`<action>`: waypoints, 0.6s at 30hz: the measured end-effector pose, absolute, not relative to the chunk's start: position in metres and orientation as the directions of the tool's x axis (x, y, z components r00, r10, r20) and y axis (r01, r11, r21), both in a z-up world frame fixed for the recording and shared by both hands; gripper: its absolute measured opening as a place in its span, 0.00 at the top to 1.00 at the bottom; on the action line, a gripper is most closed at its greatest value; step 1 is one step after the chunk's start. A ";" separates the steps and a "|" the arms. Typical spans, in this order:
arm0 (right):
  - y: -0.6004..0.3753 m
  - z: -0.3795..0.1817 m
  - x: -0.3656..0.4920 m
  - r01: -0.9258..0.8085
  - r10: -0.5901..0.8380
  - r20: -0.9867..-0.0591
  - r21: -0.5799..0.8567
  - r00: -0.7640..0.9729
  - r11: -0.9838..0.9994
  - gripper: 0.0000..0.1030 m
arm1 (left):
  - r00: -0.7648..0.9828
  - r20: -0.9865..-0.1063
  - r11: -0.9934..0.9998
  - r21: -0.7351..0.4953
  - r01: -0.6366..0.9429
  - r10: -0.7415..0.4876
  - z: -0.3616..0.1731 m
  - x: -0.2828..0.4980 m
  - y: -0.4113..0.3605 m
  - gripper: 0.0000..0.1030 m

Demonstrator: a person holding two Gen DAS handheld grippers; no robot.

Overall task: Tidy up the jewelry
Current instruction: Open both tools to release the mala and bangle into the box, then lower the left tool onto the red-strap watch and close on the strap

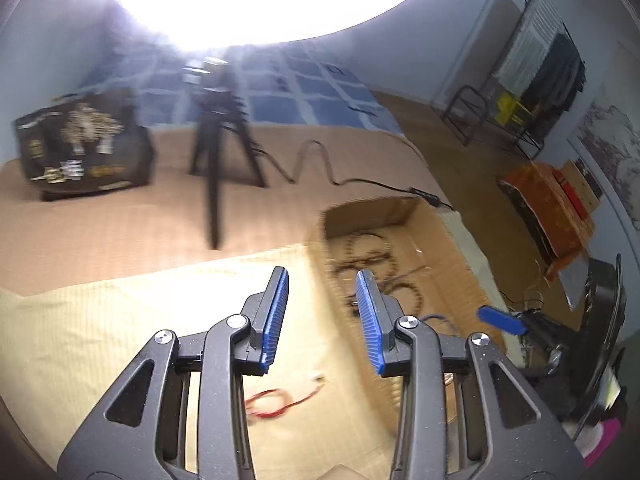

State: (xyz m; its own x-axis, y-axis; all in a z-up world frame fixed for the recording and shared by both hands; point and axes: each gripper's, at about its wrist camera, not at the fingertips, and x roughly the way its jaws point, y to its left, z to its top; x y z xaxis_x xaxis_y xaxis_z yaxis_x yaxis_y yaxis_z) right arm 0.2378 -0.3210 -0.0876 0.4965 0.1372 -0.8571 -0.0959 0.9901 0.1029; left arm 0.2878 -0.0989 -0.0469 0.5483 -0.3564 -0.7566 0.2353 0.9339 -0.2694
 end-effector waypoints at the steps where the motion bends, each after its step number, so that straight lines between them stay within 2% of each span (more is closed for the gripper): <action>1: -0.320 -0.086 0.237 -0.099 0.143 -0.853 0.108 0.502 0.989 0.32 | 0.562 -0.752 0.938 -0.264 0.223 -0.345 -0.044 0.284 -0.087 0.66; 6: -0.314 -0.074 0.233 -0.116 0.176 -0.828 0.135 0.533 0.984 0.32 | 0.609 -0.730 0.949 -0.273 0.157 -0.310 -0.037 0.264 -0.029 0.66; 18: -0.282 -0.062 0.223 -0.186 0.259 -0.793 0.186 0.552 0.965 0.32 | 0.587 -0.777 0.966 -0.257 0.035 -0.228 -0.052 0.214 0.064 0.66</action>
